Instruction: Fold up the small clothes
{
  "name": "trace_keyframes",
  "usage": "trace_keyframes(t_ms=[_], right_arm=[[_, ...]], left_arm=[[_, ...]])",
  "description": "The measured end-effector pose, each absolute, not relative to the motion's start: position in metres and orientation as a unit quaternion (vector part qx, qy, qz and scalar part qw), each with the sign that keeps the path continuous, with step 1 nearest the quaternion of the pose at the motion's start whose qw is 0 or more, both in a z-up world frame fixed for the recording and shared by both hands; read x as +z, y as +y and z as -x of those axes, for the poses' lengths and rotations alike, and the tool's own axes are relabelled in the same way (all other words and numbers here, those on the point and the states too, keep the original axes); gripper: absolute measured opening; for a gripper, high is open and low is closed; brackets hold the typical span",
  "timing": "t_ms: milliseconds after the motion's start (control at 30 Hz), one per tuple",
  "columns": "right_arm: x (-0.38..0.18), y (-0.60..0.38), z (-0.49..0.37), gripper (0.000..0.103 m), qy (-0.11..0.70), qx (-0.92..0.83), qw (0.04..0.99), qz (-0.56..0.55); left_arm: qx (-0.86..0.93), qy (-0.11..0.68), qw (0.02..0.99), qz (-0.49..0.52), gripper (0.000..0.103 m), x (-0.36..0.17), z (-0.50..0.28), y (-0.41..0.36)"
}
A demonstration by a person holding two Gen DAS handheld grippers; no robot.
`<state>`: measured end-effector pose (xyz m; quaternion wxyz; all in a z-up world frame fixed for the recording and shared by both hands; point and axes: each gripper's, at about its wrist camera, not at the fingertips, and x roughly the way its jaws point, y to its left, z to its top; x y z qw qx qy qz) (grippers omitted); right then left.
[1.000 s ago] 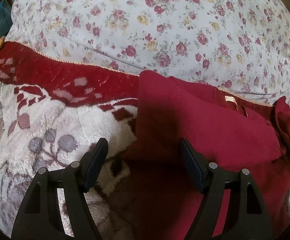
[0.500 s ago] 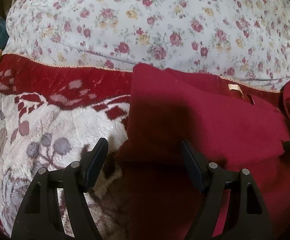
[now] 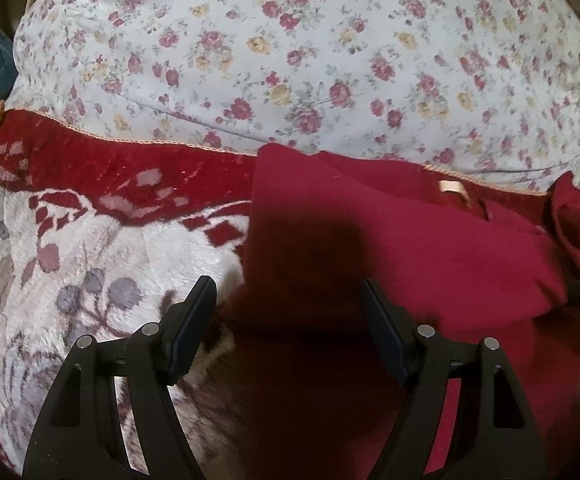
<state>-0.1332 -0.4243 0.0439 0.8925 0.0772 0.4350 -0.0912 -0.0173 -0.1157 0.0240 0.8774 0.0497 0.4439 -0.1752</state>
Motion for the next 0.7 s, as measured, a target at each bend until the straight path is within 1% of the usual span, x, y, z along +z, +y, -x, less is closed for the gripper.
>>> trace_keyframes(t_ms=[133, 200, 300, 400, 433, 467, 500, 600, 700], right_arm=[[0.017, -0.440, 0.122, 0.080, 0.482, -0.105, 0.865, -0.094], [0.016, -0.441, 0.125, 0.081, 0.477, -0.099, 0.867, -0.102], [0.031, -0.441, 0.127, 0.080, 0.469, -0.099, 0.872, -0.094], [0.064, -0.458, 0.145, 0.080, 0.424, -0.121, 0.893, -0.092], [0.074, -0.470, 0.150, 0.084, 0.409, -0.138, 0.897, -0.095], [0.083, -0.489, 0.155, 0.091, 0.395, -0.164, 0.898, -0.102], [0.087, -0.504, 0.156, 0.094, 0.388, -0.184, 0.897, -0.108], [0.089, -0.573, 0.156, 0.095, 0.377, -0.235, 0.877, -0.182], [0.066, -0.638, 0.149, 0.095, 0.370, -0.240, 0.845, -0.301]], left_arm=[[-0.196, 0.439, 0.875, -0.053, 0.074, 0.029, 0.025, -0.124], [-0.195, 0.439, 0.874, -0.072, 0.074, 0.026, 0.027, -0.131], [-0.188, 0.433, 0.876, -0.101, 0.074, 0.021, 0.030, -0.138], [-0.191, 0.433, 0.875, -0.101, 0.074, 0.022, 0.030, -0.138], [-0.194, 0.435, 0.874, -0.094, 0.074, 0.023, 0.028, -0.136], [-0.196, 0.437, 0.873, -0.088, 0.074, 0.023, 0.026, -0.134], [-0.198, 0.440, 0.872, -0.080, 0.074, 0.023, 0.024, -0.132], [-0.198, 0.445, 0.871, -0.064, 0.074, 0.024, 0.021, -0.129], [-0.197, 0.446, 0.871, -0.061, 0.074, 0.024, 0.019, -0.128]])
